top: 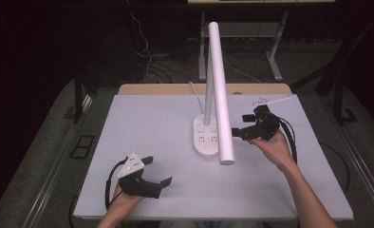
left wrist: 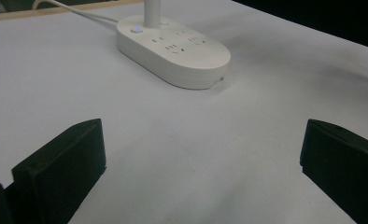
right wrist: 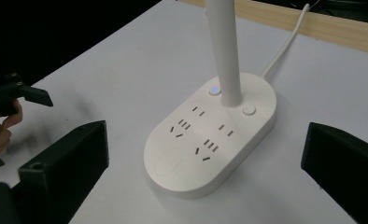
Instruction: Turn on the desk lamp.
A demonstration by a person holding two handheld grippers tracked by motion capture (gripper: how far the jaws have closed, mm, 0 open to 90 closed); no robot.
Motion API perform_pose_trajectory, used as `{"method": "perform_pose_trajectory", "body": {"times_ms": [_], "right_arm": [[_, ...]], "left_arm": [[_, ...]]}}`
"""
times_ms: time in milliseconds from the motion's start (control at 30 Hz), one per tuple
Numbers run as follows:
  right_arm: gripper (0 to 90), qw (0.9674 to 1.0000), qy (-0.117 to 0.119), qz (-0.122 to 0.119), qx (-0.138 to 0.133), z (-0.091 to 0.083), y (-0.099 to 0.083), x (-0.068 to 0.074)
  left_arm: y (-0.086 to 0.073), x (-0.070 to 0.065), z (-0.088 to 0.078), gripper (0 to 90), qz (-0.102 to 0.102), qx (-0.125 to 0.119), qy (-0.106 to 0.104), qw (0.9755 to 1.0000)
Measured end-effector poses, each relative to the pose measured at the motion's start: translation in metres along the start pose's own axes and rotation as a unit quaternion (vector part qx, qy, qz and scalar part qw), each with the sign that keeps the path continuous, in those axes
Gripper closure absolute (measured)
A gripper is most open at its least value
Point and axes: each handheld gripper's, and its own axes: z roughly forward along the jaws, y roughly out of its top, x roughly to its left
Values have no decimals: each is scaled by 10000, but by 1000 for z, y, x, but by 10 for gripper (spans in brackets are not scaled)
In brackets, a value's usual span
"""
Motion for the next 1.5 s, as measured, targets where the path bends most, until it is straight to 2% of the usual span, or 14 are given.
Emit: {"method": "perform_pose_trajectory", "body": {"times_ms": [167, 633, 667, 700, 733, 800, 867, 933, 1167, 1300, 1500], "right_arm": [[2, 10000, -8, 67, -36, 9, 8, -1], [3, 9994, -84, 332, -70, 32, 15, -10], [69, 9993, -35, 376, -75, 35, 15, -13], [69, 9993, -35, 376, -75, 35, 15, -13], [74, 9987, 1, 486, -136, 37, 15, -16], [163, 9986, 12, 508, -167, 39, 16, -18], [167, 9985, -32, 510, -219, 41, 16, -20], [221, 9986, -60, 491, -199, 43, 16, -21], [321, 9984, -135, 519, -188, 49, 15, -27], [414, 9979, -227, 583, -188, 56, 14, -31], [499, 9970, -287, 679, -227, 65, 12, -37]], "left_arm": [[0, 1, 0, 0, -32, -32, -14, 10000], [0, 1, -1, 0, -34, -36, -23, 10000], [0, 1, -1, 0, -30, -37, -27, 10000], [0, 1, -1, 0, -30, -37, -27, 10000], [0, 1, -1, 0, -24, -37, -27, 10000], [0, 2, -2, 0, -24, -38, -32, 10000], [0, 2, -2, 0, -19, -35, -28, 10000], [0, 1, -1, 0, -21, -29, -31, 10000], [0, 1, -1, 0, -11, -24, -45, 10000], [0, 1, -1, 0, 6, -19, -54, 10000], [0, 1, -1, 0, 11, -20, -52, 10000]]}}
